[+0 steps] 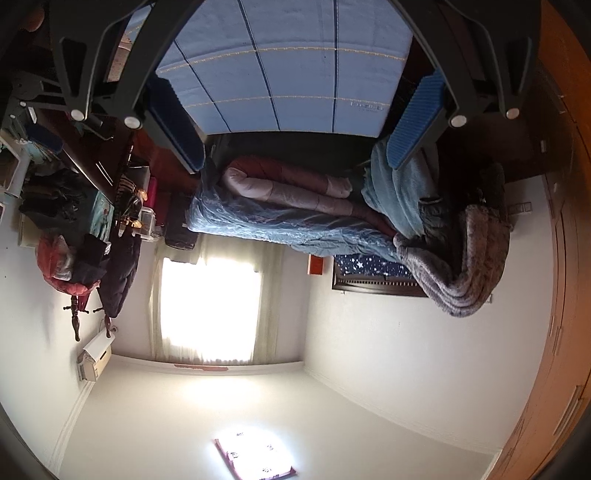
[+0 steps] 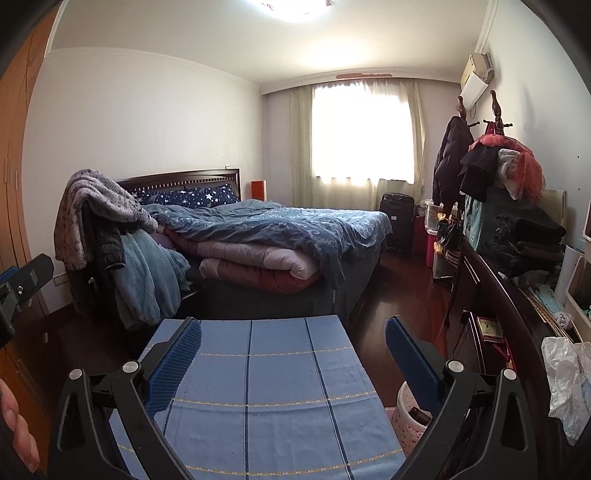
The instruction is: Collect trash
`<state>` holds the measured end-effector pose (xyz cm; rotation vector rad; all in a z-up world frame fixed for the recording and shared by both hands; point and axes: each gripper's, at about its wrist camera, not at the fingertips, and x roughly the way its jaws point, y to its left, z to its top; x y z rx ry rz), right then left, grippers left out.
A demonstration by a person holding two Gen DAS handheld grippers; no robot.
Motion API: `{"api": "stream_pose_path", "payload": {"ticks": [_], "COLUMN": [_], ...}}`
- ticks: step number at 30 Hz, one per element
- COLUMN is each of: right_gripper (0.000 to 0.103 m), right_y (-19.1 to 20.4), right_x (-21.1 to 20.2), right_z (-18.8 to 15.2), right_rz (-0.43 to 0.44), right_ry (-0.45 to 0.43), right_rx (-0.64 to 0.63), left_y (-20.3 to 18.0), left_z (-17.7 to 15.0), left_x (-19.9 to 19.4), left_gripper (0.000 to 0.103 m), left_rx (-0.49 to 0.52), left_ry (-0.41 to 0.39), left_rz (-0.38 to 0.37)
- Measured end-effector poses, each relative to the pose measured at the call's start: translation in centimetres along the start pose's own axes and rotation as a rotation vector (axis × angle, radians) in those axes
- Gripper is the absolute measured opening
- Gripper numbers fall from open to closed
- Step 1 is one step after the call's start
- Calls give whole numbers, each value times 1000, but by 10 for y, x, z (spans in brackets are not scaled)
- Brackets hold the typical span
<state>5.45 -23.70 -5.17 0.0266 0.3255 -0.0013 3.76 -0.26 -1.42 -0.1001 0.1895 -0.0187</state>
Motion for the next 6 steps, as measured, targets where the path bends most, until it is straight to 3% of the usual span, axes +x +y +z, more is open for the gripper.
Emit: {"api": "stream_pose_path", "payload": {"ticks": [6], "right_gripper": [99], "right_y": [-1], "right_x": [3], "right_z": [1], "right_rz": [0], "right_ry": [5], "right_rx": [0], "left_y": [1], "left_z": [0], "left_x": [7], "left_gripper": [100], "left_rx": [-7], "left_ry": [17], "left_rz": [4]}}
